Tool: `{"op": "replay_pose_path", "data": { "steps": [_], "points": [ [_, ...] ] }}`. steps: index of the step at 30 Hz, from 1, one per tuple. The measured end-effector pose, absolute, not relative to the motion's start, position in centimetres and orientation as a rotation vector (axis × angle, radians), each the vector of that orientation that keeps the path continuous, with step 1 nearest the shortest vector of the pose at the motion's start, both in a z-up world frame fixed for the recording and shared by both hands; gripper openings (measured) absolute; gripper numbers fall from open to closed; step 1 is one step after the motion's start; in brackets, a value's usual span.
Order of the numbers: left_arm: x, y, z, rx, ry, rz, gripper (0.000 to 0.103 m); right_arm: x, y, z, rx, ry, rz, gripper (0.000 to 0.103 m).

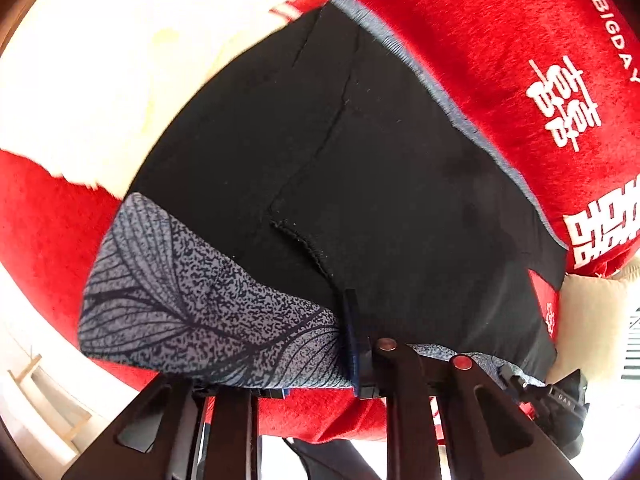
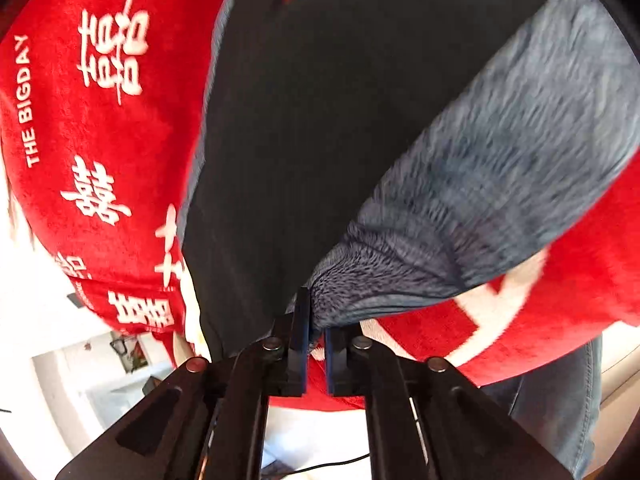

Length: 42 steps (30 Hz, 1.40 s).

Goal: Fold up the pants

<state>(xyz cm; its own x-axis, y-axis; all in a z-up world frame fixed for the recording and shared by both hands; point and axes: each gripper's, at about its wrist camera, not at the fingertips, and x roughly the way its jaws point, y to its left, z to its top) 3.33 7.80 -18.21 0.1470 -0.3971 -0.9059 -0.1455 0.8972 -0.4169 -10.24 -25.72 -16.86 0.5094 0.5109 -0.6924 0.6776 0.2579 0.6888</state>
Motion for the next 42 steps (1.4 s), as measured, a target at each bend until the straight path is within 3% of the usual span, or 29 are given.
{"op": "replay_pose_path", "data": {
  "steps": [9,13,17,19,21,22,23,28,31,33,35,42],
  "points": [
    [9.9,5.5,-10.6,-0.445,1.365,-0.241,0.022,0.6,-28.4,-6.3,0.895,1.169,0.095,0.006],
    [15.8,3.6,-9.6,-0.417,1.293,-0.225,0.022,8.5,-30.7,-6.2,0.800,1.186,0.167,0.006],
    [23.0,1.2,-11.8,-0.361,1.262,-0.174,0.022,15.6,-31.8,-9.2,0.758,1.241,0.196,0.006],
    [24.8,0.9,-13.4,-0.319,1.265,-0.135,0.031,18.6,-32.3,-11.5,0.750,1.282,0.194,0.006],
    [26.8,0.3,-15.7,-0.294,1.261,-0.058,0.059,21.1,-32.9,-14.7,0.751,1.333,0.176,0.006],
    [27.4,0.4,-16.7,-0.284,1.263,-0.012,0.066,21.8,-33.0,-15.6,0.750,1.351,0.173,0.007],
    [27.8,0.5,-17.6,-0.273,1.269,0.035,0.079,22.6,-33.2,-17.2,0.749,1.378,0.171,0.007],
    [27.5,2.5,-17.8,-0.242,1.287,0.175,0.081,23.4,-33.9,-19.7,0.810,1.396,0.190,0.007],
    [25.6,3.1,-15.1,-0.178,1.273,0.193,0.081,23.2,-34.7,-18.9,0.830,1.394,0.201,0.026],
    [24.1,1.7,-14.5,-0.098,1.288,0.167,0.082,22.3,-35.1,-17.0,0.833,1.359,0.218,0.063],
    [21.8,-0.8,-14.4,-0.012,1.315,0.110,0.082,20.9,-35.6,-15.2,0.849,1.328,0.195,0.081],
    [15.3,-12.7,-15.4,0.088,1.441,-0.219,0.082,12.0,-38.8,-11.3,0.735,1.302,0.047,0.081]
  ]
}}
